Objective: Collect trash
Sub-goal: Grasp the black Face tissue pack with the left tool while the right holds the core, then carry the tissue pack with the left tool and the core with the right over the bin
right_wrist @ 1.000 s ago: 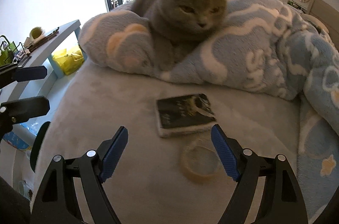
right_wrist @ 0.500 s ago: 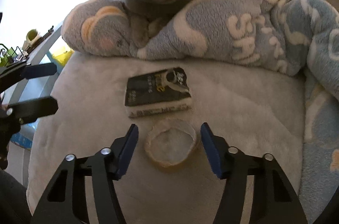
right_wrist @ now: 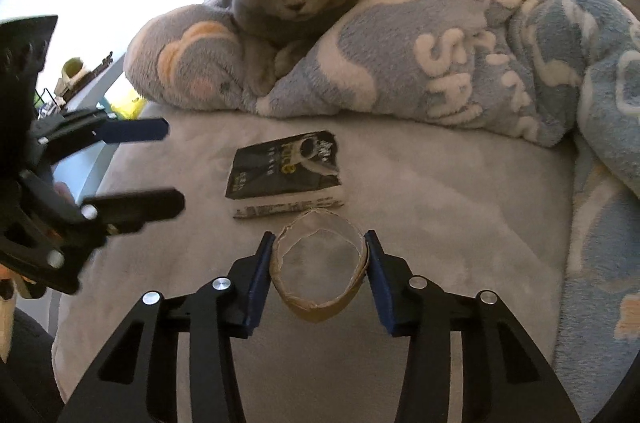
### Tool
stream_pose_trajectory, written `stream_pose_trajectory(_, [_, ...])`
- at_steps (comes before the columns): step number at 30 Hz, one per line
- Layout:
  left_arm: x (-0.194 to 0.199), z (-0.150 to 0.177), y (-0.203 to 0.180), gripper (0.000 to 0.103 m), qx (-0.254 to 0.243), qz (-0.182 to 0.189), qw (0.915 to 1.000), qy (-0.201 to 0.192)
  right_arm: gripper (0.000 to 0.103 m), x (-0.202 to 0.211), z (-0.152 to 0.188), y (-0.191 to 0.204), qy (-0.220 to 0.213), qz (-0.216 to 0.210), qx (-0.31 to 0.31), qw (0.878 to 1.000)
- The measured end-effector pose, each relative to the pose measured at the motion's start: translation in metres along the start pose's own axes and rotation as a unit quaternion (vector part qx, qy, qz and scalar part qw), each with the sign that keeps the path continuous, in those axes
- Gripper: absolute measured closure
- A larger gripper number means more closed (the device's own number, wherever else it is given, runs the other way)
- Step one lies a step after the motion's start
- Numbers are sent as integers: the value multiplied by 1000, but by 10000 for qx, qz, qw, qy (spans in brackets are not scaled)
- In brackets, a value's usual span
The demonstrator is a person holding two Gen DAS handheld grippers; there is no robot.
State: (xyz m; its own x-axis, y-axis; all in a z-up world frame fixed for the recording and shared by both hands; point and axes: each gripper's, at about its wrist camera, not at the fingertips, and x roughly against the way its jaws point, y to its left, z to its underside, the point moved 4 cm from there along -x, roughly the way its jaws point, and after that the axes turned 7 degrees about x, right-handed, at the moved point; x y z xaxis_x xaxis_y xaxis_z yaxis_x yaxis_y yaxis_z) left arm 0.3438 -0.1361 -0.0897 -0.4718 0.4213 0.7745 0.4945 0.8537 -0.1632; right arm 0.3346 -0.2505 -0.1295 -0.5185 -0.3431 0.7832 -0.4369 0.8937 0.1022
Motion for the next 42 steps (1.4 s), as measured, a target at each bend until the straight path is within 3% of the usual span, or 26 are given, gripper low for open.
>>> stream_pose_trajectory(6, [-20,-2,-10,18,-273,86,9995,161,58,10,3,-20,-94,-37,-142,9998])
stream_pose_trajectory(26, [-71,-18,-14,19,-233,548,9976,350,58,18,4,-47,-97,-167,-264,9995])
stream_pose_trajectory(29, [-75,-18,-20,26,-317,575,9973,342,58,18,4,-50,-86,-166,-274,9994])
stream_pose_trajectory(31, [-76,-17,-24,36,-394,530,9973,331,58,19,4,-51,-93,-158,-275,9995])
stream_pose_trajectory(42, [-63,-8,-33,44,-482,450,9976,209,58,26,9,-51,-92,-5,-377,9992])
